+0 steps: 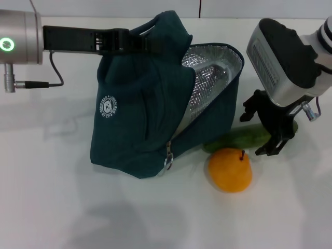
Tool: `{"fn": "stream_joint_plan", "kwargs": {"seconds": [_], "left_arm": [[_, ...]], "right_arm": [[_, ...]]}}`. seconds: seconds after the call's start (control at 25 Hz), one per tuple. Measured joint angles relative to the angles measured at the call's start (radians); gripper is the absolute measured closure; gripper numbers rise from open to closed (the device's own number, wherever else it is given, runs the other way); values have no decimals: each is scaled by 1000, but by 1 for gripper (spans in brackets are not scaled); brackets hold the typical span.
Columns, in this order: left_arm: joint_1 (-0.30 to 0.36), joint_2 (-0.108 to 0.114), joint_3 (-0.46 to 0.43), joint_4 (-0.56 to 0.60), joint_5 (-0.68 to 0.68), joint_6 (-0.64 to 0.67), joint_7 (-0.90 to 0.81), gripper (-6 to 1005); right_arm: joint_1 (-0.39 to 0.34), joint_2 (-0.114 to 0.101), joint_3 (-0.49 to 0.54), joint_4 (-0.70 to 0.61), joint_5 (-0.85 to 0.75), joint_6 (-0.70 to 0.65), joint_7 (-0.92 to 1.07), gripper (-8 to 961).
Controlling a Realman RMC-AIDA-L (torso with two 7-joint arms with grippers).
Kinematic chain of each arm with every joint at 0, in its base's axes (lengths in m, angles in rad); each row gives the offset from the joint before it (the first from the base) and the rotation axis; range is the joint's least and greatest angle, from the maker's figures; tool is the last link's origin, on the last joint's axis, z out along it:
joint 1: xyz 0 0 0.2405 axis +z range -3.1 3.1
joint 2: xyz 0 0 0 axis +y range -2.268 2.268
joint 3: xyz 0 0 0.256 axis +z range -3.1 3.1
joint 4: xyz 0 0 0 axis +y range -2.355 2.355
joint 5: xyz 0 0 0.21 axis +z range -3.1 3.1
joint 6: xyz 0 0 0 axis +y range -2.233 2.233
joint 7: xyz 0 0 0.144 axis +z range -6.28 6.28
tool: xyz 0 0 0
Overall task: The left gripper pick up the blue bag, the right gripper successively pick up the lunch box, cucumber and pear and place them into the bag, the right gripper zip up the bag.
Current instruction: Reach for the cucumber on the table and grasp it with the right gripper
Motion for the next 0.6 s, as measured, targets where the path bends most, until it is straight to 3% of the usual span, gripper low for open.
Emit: {"fn": "stream_joint_plan", "kwargs": {"seconds": [0.6], "left_arm": [[-1, -10, 0, 0, 0, -2, 8, 949]], "right_arm": [[26, 0, -40, 108, 39, 93, -15, 136]]}}
